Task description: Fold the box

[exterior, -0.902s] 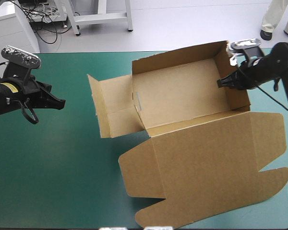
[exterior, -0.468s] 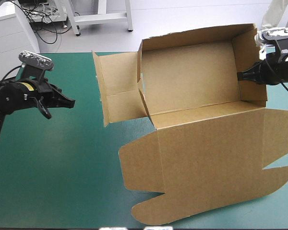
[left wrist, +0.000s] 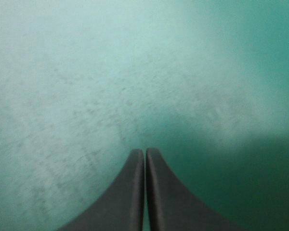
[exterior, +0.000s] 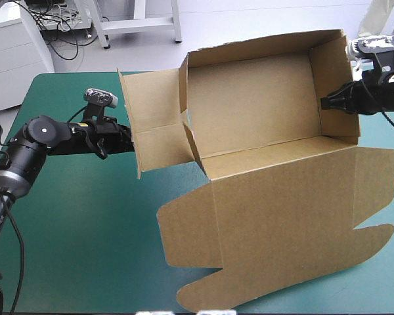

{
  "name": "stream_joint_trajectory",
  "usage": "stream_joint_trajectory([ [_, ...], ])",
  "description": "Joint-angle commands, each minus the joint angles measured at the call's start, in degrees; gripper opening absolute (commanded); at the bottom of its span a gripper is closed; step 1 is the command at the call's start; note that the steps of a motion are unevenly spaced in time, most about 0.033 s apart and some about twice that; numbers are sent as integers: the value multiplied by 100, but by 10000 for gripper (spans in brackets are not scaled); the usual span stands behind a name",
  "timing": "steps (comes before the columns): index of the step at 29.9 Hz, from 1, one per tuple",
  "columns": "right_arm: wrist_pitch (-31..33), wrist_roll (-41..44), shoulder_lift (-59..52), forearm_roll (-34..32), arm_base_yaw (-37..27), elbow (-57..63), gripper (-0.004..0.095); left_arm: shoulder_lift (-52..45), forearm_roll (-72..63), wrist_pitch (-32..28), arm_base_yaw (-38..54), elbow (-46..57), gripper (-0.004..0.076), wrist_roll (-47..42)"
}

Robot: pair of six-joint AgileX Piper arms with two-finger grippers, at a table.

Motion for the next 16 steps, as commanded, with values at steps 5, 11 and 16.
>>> stream_joint_trajectory([
  [5, 30, -16, -226, 289, -36, -189, -23, -45, -2594, 294, 0, -169, -6, 1131],
  [11, -9, -75, -226, 145, -36, -189, -23, -45, -3135, 541, 0, -169, -6, 1232],
  [16, -126, -52, -226, 109, -36, -189, -23, -45, -3628, 1291, 135, -169, -6, 1350],
])
